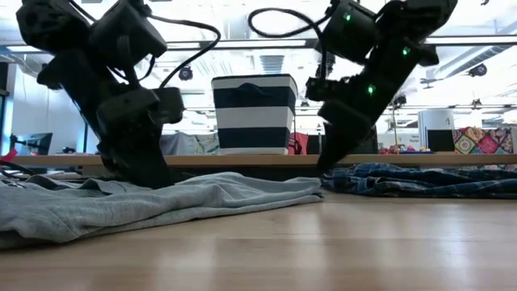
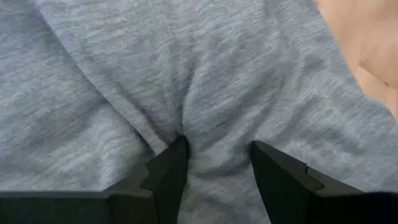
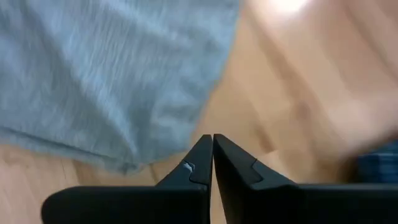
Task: Fold Laundry from Bin
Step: Fold the gray shirt
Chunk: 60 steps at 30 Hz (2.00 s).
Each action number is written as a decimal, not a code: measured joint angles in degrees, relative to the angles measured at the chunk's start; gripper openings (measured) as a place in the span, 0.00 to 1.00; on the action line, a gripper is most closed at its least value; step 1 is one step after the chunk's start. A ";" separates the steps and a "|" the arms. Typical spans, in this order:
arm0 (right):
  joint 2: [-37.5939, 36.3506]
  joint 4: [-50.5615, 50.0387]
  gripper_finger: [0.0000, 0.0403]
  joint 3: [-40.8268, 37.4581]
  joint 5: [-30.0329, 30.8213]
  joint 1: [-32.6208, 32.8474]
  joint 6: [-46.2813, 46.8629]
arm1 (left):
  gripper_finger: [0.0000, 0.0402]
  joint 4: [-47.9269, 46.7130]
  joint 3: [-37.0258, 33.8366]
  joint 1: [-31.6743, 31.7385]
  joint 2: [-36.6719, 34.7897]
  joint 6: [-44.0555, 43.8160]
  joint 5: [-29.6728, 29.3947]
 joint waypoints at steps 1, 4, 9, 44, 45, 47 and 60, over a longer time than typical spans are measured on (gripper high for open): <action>-0.60 -0.17 0.03 0.00 -0.35 -0.02 -0.13 | 0.42 -0.03 -0.03 -0.30 0.27 -0.24 -0.30; -1.70 -0.78 0.03 -0.54 -7.43 0.58 -0.48 | 0.42 0.17 -0.05 -0.71 0.33 -0.53 -0.07; 1.08 0.25 0.03 -1.88 -12.18 2.30 1.21 | 0.42 0.16 -0.27 -0.73 -0.44 -0.44 0.38; 0.22 -7.36 0.03 0.52 5.10 2.26 -2.78 | 0.42 -0.01 -0.33 -0.84 -0.38 0.56 0.41; -0.81 -7.66 0.03 0.52 5.64 2.24 -2.86 | 0.42 -0.06 -0.33 -0.84 -0.38 0.66 0.40; -2.14 -7.09 0.03 0.48 4.58 2.24 -3.31 | 0.42 -0.02 -0.33 -0.84 -0.38 0.68 0.44; 3.60 4.14 0.03 -0.04 -11.43 2.14 -4.89 | 0.42 -3.69 2.01 -1.12 -4.61 0.46 4.48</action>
